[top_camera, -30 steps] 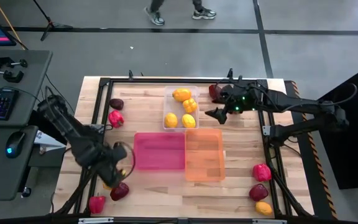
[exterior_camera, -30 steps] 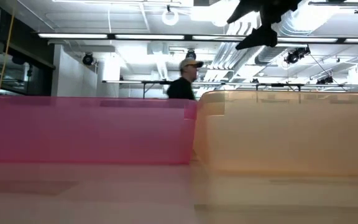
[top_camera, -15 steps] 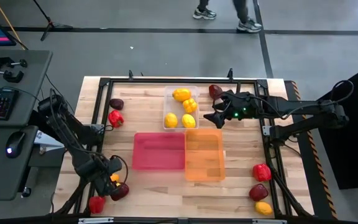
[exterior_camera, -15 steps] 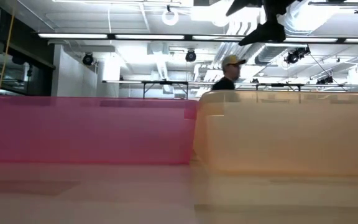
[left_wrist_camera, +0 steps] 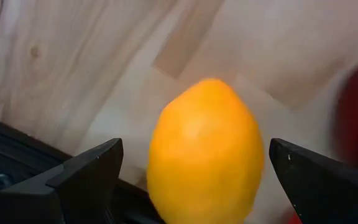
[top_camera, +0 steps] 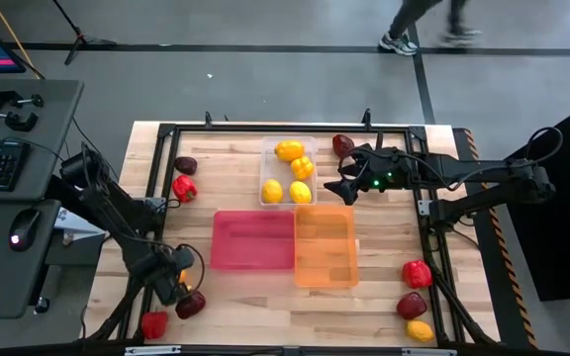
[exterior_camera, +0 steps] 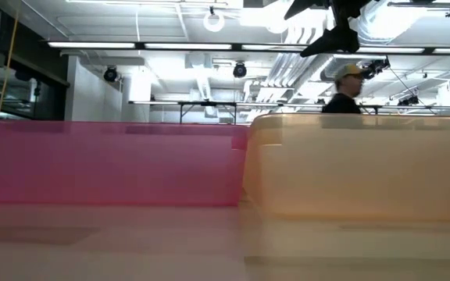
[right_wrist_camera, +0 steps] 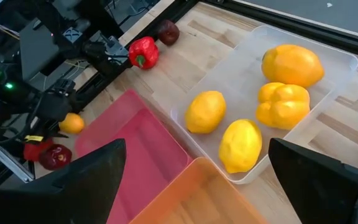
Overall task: Sort produce into baskets
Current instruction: Put the lemon into the white bin
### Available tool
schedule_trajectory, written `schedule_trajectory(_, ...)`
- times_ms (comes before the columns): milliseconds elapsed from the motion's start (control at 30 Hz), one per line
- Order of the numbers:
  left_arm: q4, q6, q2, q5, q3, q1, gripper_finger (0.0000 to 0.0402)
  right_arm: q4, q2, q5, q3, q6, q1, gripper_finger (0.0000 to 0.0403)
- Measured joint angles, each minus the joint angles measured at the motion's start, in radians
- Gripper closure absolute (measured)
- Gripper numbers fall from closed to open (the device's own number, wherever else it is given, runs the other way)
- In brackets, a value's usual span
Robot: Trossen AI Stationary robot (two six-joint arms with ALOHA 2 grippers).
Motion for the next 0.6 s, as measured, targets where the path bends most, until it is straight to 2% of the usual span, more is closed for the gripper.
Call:
schedule_trajectory(167, 0.025, -0.002, 0.000, 0.007, -0.035, 0.000, 0.0012, 0.000, 0.000, 0.000, 0.000, -0.001, 0.000, 0.0020)
schedule_trajectory(267, 0.029, -0.017, 0.000, 0.010, -0.045, 0.000, 0.0026, 0.000, 0.000, 0.000, 0.000, -0.001, 0.000, 0.0020)
schedule_trajectory(600, 0.035, -0.018, 0.000, 0.035, -0.040, 0.000, 0.0173, 0.000, 0.000, -0.001, 0.000, -0.003, 0.000, 0.0020)
